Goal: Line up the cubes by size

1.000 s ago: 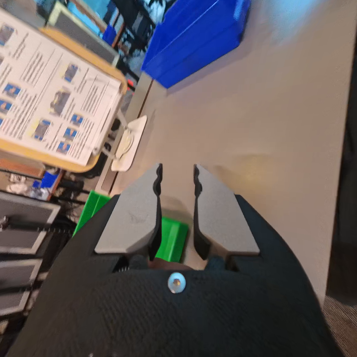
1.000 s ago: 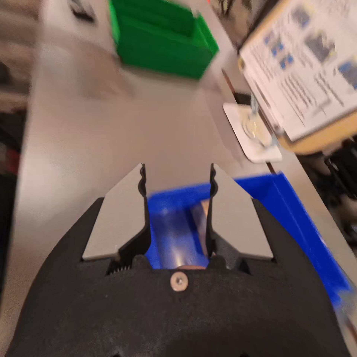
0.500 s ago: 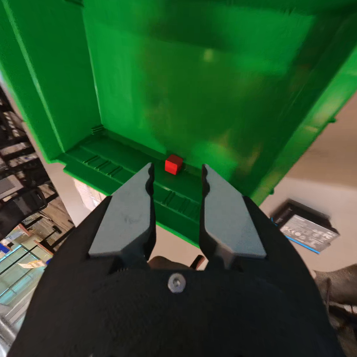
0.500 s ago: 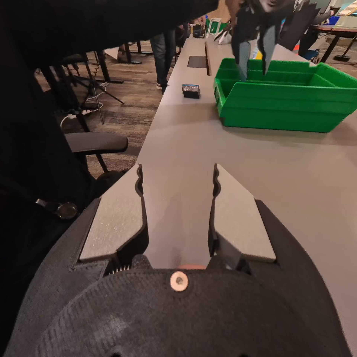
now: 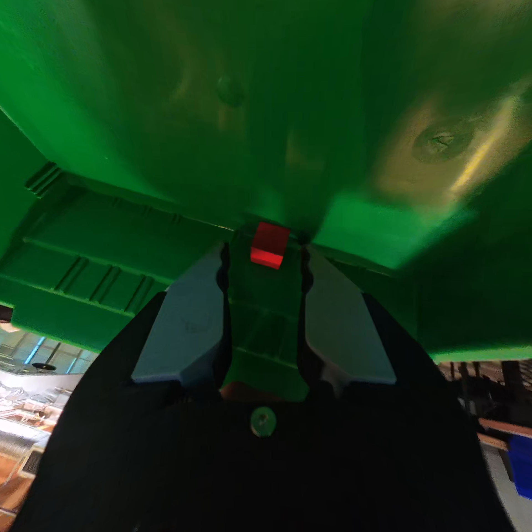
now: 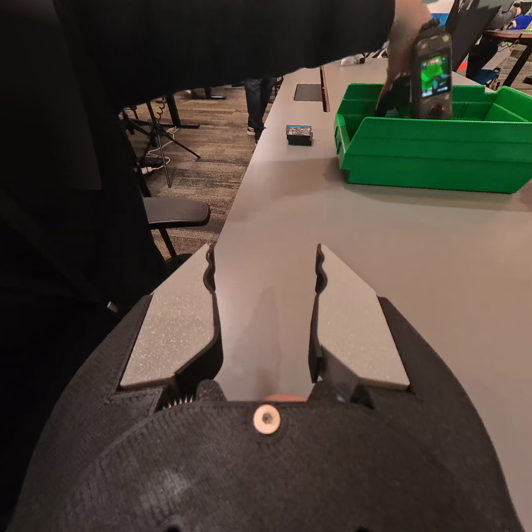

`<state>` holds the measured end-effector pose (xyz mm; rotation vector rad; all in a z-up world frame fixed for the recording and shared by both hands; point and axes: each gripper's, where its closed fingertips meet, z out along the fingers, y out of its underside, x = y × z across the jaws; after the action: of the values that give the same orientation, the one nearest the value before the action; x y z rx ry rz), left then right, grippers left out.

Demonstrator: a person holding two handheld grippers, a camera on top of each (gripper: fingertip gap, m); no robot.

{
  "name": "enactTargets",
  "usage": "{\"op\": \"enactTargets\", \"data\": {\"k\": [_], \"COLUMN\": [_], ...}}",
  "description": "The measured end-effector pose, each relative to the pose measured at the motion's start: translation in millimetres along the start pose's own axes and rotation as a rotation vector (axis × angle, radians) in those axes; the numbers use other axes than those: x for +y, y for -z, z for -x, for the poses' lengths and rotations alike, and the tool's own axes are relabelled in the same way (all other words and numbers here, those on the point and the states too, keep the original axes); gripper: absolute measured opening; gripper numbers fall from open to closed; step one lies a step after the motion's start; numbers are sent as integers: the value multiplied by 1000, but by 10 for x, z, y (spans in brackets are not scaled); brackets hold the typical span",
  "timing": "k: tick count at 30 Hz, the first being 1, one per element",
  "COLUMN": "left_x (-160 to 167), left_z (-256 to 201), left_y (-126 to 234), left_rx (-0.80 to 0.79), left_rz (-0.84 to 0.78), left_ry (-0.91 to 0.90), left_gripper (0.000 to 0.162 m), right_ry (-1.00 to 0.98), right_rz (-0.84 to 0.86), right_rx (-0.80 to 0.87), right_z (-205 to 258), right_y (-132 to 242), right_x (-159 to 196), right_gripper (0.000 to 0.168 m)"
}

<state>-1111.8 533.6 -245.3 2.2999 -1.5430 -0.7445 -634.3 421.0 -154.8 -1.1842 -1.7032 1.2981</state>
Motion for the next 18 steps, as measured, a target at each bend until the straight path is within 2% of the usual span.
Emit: {"op": "enactTargets", "data": {"k": [3,4,7,10,13,16,18], "left_x": [9,3,6,-50,-226,-518,-765], "left_z": [-37,-37,-32,45,180,196,-35], "left_y": [-21,-29,-23,102,518,1279,1839], "left_rx": [39,37,28,-47,-181,-384,-504], "left_rz": [30,31,22,-74,-328,-698,-918], "left_ry": [-8,-17,-17,32,155,247,229], "left_gripper": [35,22,21,20,21,20,20], "right_ry": [7,9,19,20,-28,-101,-167], "right_rz": [1,-1,2,11,6,-10,-44], "right_rx": [2,0,8,29,48,93,98], "right_z": [1,8,-2,-52,-134,-285,-359], "right_y": [9,12,18,28,51,90,103], "right_x": [-10,-15,-12,14,27,12,-44], "right_gripper": [68,67,66,64,64,64,63]}}
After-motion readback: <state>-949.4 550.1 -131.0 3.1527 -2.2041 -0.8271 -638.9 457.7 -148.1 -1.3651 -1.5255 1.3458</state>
